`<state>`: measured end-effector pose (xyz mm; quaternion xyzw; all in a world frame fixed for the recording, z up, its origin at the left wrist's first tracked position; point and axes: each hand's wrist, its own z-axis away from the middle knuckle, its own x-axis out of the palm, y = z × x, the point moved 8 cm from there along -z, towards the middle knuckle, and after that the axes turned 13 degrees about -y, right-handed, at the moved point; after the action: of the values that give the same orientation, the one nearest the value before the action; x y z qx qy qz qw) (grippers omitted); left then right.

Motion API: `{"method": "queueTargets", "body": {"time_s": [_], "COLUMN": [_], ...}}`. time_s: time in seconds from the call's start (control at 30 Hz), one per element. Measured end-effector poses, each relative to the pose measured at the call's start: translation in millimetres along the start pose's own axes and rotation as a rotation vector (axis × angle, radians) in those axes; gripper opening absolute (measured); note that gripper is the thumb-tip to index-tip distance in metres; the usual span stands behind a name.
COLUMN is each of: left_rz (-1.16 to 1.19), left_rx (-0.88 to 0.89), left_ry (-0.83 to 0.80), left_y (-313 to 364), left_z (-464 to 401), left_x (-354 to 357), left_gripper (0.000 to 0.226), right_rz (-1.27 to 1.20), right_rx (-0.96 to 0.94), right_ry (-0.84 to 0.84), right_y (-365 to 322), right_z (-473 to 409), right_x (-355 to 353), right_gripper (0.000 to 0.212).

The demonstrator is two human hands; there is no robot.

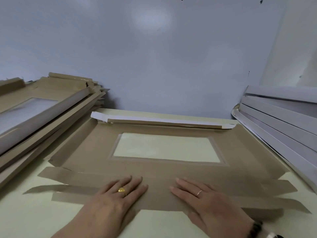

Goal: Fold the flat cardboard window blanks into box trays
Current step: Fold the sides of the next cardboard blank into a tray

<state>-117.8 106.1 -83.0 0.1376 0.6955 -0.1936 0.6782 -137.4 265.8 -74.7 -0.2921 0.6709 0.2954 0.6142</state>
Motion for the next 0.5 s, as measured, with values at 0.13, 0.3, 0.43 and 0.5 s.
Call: {"method": "queueTargets", "body": {"time_s": [0.13, 0.3, 0.43, 0.5], "left_rz": [0.069, 0.209, 0.532, 0.581], "left_rx": [-0.165, -0.294, -0.231, -0.231], "left_ry": [-0.116, -0.005, 0.074, 0.145], "left_y": [-36, -102, -125, -131], "left_z": [23, 55, 70, 75], "left_x": [8, 24, 24, 19], "left_gripper": [0.066, 0.117, 0.078, 0.049], "right_rz": [0.014, 0.011, -0.241, -0.348], "right_rx": [0.065, 0.189, 0.240, 0.277], "right_ry": [-0.087, -0.191, -0.076, -0.043], "right_y": [15, 49, 85, 95], "right_z": [12, 40, 77, 93], "right_x": [4, 9, 5, 1], "right_gripper": [0.047, 0.054, 0.062, 0.034]}}
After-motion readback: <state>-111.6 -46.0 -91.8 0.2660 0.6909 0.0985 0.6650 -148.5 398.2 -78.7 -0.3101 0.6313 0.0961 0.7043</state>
